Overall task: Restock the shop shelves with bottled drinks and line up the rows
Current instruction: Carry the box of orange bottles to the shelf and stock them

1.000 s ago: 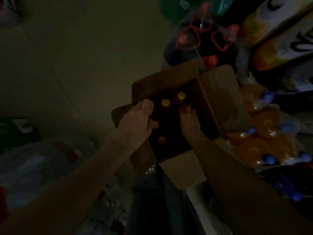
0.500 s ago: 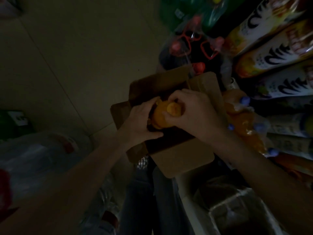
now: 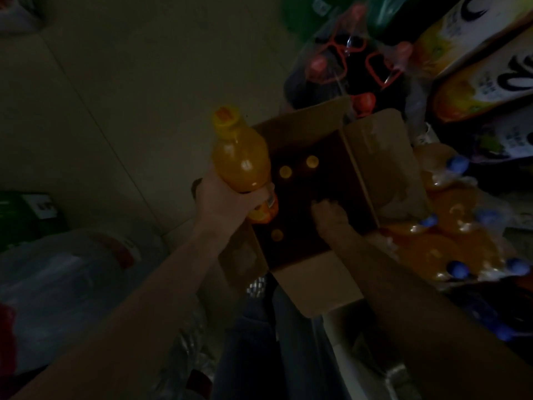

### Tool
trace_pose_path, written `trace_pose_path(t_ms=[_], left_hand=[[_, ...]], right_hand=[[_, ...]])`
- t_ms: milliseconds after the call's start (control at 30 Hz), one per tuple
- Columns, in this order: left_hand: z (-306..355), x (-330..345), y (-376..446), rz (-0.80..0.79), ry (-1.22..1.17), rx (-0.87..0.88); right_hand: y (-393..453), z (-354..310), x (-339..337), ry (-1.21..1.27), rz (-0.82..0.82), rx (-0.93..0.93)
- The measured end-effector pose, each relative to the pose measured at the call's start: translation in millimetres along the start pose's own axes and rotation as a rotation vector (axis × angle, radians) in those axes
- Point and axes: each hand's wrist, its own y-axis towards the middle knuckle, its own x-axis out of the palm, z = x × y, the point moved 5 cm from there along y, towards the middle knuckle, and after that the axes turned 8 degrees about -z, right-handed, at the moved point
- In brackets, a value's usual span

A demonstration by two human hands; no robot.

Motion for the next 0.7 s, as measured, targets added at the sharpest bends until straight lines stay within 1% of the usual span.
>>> trace_pose_path(t_ms=[67, 167, 267, 367, 433, 533, 600, 700], left_hand=[[-1.4, 5.0, 4.7, -0.032, 0.005, -0.008], [-6.4, 10.7, 3.1, -0.073, 0.017, -0.014], [5.8, 18.1, -13.2, -0.068, 0.037, -0.063], [45.5, 12.6, -39.4, -0.129, 0.181, -0.086], [90.2, 2.5, -57.0, -0.195, 0.222, -0.076], [185.5, -23.2, -84.9, -0.194, 0.251, -0.048], [264.4, -39.6, -104.1, -0.165, 0.287, 0.061], [384.2, -49.4, -134.9, -0.191, 0.263, 0.271]], right_hand=[[9.0, -1.5, 8.0, -0.006, 0.024, 0.029], [5.4, -3.7, 6.8, 0.096, 0.044, -0.035], [-32.4, -2.7, -27.1, 0.297, 0.115, -0.108], [-99.3, 15.5, -82.5, 0.524, 0.108, -0.130], [-162.8, 35.0, -129.5, 0.622, 0.170, -0.186], [-283.5, 57.6, -212.1, 0.590, 0.347, -0.273], [-369.8, 75.2, -267.2, 0.593, 0.465, -0.282], [-491.2, 114.7, -332.8, 0.662, 0.682, -0.271]])
